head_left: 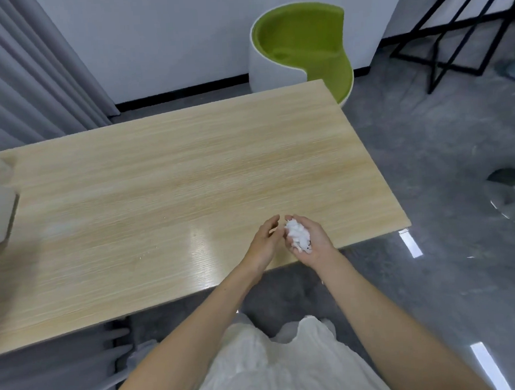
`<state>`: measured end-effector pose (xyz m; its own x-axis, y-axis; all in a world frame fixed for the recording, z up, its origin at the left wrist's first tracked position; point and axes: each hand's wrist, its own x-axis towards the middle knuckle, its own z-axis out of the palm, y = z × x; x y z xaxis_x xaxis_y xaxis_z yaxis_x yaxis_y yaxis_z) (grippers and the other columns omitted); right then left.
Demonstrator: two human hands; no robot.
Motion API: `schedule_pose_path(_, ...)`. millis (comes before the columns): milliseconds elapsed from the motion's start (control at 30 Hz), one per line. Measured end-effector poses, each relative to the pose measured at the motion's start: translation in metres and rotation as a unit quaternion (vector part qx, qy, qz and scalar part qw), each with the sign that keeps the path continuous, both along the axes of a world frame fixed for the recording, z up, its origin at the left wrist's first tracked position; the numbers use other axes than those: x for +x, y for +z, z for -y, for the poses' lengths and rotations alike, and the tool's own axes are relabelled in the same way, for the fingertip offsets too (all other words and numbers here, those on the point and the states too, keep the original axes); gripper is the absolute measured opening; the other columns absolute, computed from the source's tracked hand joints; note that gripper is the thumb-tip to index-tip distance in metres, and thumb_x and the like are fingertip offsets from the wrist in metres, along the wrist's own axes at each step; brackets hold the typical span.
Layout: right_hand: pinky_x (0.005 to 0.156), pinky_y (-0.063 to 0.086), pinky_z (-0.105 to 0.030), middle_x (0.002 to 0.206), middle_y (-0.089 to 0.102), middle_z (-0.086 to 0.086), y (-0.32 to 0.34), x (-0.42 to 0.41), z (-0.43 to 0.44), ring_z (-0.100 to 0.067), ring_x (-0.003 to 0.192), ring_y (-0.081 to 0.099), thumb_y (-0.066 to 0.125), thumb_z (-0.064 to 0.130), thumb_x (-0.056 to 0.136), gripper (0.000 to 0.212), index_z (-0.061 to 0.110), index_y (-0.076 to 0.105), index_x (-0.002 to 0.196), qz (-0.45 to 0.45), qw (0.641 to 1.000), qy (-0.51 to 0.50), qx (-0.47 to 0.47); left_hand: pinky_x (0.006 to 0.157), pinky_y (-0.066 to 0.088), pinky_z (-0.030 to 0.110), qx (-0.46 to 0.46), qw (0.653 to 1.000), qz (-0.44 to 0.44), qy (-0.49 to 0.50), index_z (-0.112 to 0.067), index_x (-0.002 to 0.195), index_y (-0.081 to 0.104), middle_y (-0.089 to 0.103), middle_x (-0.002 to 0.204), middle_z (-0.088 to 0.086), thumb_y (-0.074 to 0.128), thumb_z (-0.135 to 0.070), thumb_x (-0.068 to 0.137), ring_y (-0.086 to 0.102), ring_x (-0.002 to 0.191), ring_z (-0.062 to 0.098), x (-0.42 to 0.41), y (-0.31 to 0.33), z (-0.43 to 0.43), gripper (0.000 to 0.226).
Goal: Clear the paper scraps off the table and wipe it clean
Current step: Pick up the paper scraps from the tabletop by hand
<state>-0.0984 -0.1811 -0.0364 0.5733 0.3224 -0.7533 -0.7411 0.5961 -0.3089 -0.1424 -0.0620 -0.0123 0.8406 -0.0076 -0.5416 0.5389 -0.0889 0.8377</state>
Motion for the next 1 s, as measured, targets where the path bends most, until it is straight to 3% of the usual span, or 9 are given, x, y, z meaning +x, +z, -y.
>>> schedule_pose_path(167, 0.037, 0.045, -0.019, 0.074, 0.061, -0.013, -0.004, -0.002, 0.100, -0.015, 0.047, 0.059, 0.051, 0.020, 0.094, 0.019, 0.006, 0.062, 0.088, -0.008, 0.998, -0.053, -0.021, 0.110, 0.033, 0.032, 0.000, 0.999, -0.004, -0.042, -0.019, 0.146, 0.034, 0.037, 0.148, -0.001, 0.042, -0.030, 0.100, 0.040, 0.131, 0.014, 0.004, 0.002, 0.094, 0.048)
schedule_pose_path(333, 0.041, 0.047, -0.018, 0.064, 0.063, -0.009, -0.006, -0.007, 0.187, -0.015, 0.046, 0.060, 0.049, 0.015, 0.095, 0.022, 0.004, 0.064, 0.082, -0.018, 0.993, -0.114, 0.001, 0.101, 0.036, 0.022, -0.022, 0.997, -0.011, -0.078, -0.017, 0.145, 0.036, 0.046, 0.140, -0.004, 0.044, -0.029, 0.101, 0.047, 0.121, 0.009, 0.009, -0.004, 0.188, 0.046)
schedule_pose_path(433, 0.063, 0.053, -0.023, 0.072, 0.063, -0.009, -0.018, -0.016, 0.232, -0.017, 0.066, 0.061, 0.051, 0.016, 0.094, 0.035, 0.003, 0.070, 0.067, -0.017, 0.986, -0.164, 0.020, 0.092, 0.042, 0.014, -0.033, 0.992, -0.007, -0.119, -0.017, 0.139, 0.044, 0.053, 0.133, -0.004, 0.044, -0.026, 0.101, 0.053, 0.114, 0.006, 0.008, -0.009, 0.235, 0.039)
schedule_pose_path(500, 0.074, 0.050, -0.026, 0.072, 0.066, -0.009, -0.027, -0.023, 0.258, -0.019, 0.075, 0.060, 0.050, 0.019, 0.096, 0.039, 0.004, 0.072, 0.067, -0.018, 0.983, -0.184, 0.013, 0.094, 0.043, 0.016, -0.039, 0.990, -0.016, -0.137, -0.019, 0.137, 0.045, 0.055, 0.131, -0.004, 0.046, -0.026, 0.100, 0.055, 0.112, 0.005, 0.006, -0.014, 0.260, 0.038)
schedule_pose_path(567, 0.072, 0.050, -0.027, 0.071, 0.066, -0.009, -0.034, -0.030, 0.280, -0.019, 0.070, 0.061, 0.048, 0.019, 0.097, 0.033, 0.005, 0.068, 0.074, -0.024, 0.980, -0.198, 0.005, 0.099, 0.041, 0.021, -0.035, 0.985, -0.031, -0.164, -0.022, 0.140, 0.043, 0.054, 0.133, -0.005, 0.046, -0.028, 0.100, 0.053, 0.116, 0.005, 0.005, -0.021, 0.280, 0.041)
schedule_pose_path(767, 0.059, 0.054, -0.025, 0.072, 0.066, -0.010, -0.091, -0.047, 0.315, -0.020, 0.061, 0.065, 0.052, 0.015, 0.090, 0.024, 0.004, 0.066, 0.075, -0.071, 0.968, -0.242, 0.003, 0.076, 0.044, 0.005, -0.024, 0.975, -0.072, -0.210, -0.025, 0.125, 0.050, 0.058, 0.121, -0.005, 0.046, -0.021, 0.100, 0.055, 0.100, -0.006, 0.009, -0.065, 0.321, 0.026)
schedule_pose_path(900, 0.058, 0.053, -0.024, 0.069, 0.068, -0.010, -0.162, -0.051, 0.323, -0.017, 0.059, 0.065, 0.049, 0.016, 0.093, 0.038, 0.004, 0.073, 0.065, -0.110, 0.959, -0.262, 0.014, 0.079, 0.046, 0.011, -0.007, 0.969, -0.131, -0.211, -0.024, 0.123, 0.055, 0.061, 0.118, -0.002, 0.049, -0.017, 0.098, 0.059, 0.099, 0.004, 0.019, -0.132, 0.334, 0.027)
schedule_pose_path(1000, 0.059, 0.049, -0.026, 0.069, 0.064, -0.009, -0.231, -0.053, 0.321, -0.018, 0.061, 0.061, 0.057, 0.019, 0.085, 0.022, 0.004, 0.068, 0.072, -0.144, 0.950, -0.277, -0.001, 0.065, 0.046, 0.007, 0.002, 0.967, -0.151, -0.207, -0.020, 0.115, 0.058, 0.064, 0.105, 0.000, 0.049, -0.010, 0.097, 0.061, 0.086, 0.000, 0.024, -0.193, 0.338, 0.022)
